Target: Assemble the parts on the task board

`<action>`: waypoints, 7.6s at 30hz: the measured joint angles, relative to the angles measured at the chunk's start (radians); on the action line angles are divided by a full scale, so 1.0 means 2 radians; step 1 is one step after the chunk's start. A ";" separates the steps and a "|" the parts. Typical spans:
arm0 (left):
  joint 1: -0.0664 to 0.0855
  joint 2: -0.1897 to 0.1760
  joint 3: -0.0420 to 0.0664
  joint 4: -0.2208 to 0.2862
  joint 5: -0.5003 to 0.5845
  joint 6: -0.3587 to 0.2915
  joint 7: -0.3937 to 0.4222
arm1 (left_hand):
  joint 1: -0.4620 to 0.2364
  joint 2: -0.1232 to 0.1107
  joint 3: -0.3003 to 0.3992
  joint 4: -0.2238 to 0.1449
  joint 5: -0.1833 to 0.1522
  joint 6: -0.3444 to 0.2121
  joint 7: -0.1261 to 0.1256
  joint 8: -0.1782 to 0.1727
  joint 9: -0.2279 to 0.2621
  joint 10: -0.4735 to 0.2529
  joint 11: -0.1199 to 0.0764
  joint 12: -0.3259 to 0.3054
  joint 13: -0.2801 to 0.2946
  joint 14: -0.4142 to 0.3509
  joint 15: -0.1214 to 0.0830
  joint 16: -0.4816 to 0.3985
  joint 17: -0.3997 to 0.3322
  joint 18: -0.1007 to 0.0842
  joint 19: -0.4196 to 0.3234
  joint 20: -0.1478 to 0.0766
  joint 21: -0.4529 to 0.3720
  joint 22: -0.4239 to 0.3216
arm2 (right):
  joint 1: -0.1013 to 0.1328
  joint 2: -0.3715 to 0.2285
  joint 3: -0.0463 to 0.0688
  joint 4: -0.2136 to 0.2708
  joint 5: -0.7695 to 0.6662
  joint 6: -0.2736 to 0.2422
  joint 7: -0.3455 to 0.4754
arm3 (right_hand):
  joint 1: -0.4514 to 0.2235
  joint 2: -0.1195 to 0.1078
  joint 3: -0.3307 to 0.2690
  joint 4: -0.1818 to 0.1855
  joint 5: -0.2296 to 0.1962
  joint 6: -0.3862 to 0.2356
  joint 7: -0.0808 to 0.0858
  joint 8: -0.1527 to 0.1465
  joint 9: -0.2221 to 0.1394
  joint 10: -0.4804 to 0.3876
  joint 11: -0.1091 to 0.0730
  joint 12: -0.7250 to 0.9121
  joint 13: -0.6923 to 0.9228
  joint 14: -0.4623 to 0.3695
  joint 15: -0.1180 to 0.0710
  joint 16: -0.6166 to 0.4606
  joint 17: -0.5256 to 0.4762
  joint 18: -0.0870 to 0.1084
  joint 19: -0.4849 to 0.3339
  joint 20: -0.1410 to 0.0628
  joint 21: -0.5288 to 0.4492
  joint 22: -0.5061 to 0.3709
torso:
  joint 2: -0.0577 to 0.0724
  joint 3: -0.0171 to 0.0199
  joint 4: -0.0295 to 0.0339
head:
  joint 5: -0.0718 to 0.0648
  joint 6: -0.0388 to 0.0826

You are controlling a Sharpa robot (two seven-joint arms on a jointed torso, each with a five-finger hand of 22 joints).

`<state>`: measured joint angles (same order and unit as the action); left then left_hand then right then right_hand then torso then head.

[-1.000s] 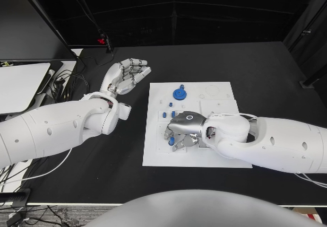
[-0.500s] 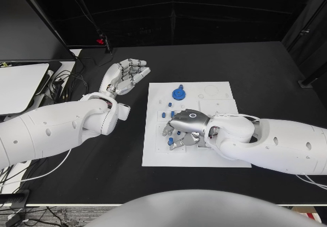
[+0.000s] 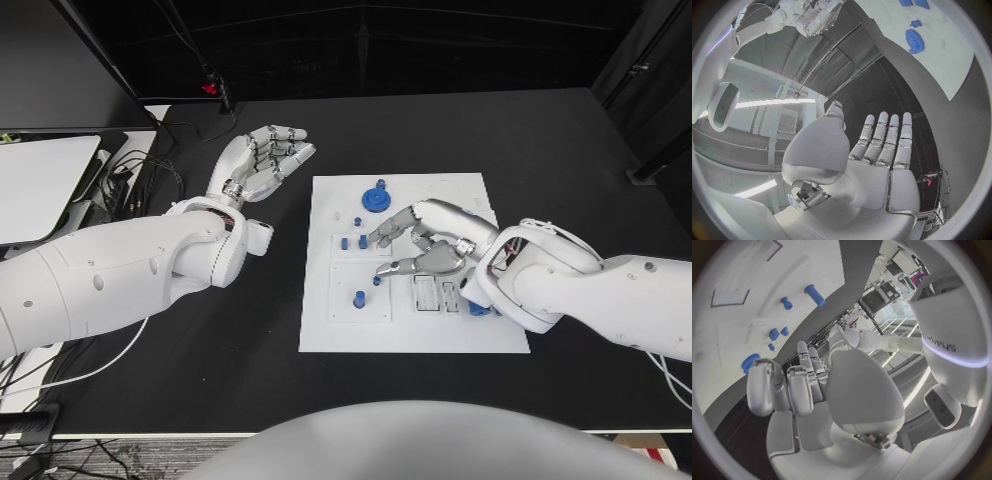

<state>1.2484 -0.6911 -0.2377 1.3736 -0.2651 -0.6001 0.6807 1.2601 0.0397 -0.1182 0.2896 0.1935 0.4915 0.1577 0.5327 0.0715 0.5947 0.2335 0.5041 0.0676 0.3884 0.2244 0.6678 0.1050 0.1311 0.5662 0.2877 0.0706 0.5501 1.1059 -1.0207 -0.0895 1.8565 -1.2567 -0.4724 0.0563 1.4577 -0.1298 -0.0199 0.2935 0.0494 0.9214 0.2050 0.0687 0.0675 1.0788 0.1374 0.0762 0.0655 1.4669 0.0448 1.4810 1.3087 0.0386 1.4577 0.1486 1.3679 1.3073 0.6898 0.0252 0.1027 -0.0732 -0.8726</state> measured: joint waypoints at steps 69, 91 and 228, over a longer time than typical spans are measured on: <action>0.000 0.011 0.000 -0.006 0.011 0.004 0.000 | 0.000 0.000 -0.003 0.000 0.002 -0.002 0.002 0.002 0.000 -0.002 0.002 0.002 0.000 0.000 0.000 0.002 -0.002 0.000 0.000 0.000 0.000 -0.001 | 0.012 -0.171 -0.027 0.104 -0.147 0.088 -0.346 | -0.179 0.014 -0.050 0.001 0.133 -0.097 -0.024 0.307 0.091 0.194 -0.021 0.746 0.621 0.000 -0.004 0.044 -0.001 -0.016 0.004 0.000 0.100 0.000 | 0.000 0.0000 0.0007 | -0.144 0.000; -0.001 0.007 0.000 -0.006 0.011 0.004 0.000 | 0.003 0.003 -0.003 0.000 0.002 -0.002 0.002 0.002 0.000 -0.002 0.002 0.002 0.000 0.000 0.000 0.002 -0.002 0.000 0.000 0.000 0.000 -0.001 | 0.001 -0.157 -0.027 0.115 -0.153 0.145 -0.373 | -0.187 0.022 -0.045 0.002 0.131 -0.090 -0.031 0.311 0.091 0.194 -0.024 0.746 0.621 0.000 -0.007 0.044 -0.001 -0.016 0.004 -0.004 0.100 0.000 | -0.001 0.0001 0.0008 | -0.139 0.000; -0.005 0.008 0.000 -0.010 0.012 0.009 0.000 | 0.005 0.005 -0.004 0.002 0.004 -0.003 0.000 0.004 -0.001 -0.004 0.000 0.006 0.000 -0.002 0.002 0.004 -0.005 0.000 0.000 0.000 0.000 -0.003 | -0.010 -0.098 -0.026 0.101 0.127 0.028 -0.273 | -0.086 0.115 -0.012 0.000 0.174 -0.012 -0.010 0.132 0.003 0.193 -0.025 0.746 0.621 0.000 -0.007 0.044 -0.001 -0.016 0.003 -0.004 0.100 0.000 | 0.000 -0.0006 0.0008 | -0.112 0.000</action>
<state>1.2391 -0.6746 -0.2378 1.3538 -0.2417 -0.5825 0.6808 1.2693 0.0489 -0.1269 0.2931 0.2015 0.4846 0.1576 0.5403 0.0702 0.5874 0.2334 0.5158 0.0672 0.3849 0.2279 0.6755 0.0951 0.1312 0.5662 0.2877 0.0707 0.5448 1.0853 -1.2171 -0.1409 2.0594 -1.0033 -0.4160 -0.4895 1.2863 0.1003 -0.0430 0.2925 0.3966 0.8969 0.1848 0.3330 0.0744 1.4647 0.0874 1.5683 1.3076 1.4667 0.0305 1.5683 1.3075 0.0074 1.4647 0.1414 1.5675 1.3073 0.6890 0.0240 0.1042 -0.2969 -0.8725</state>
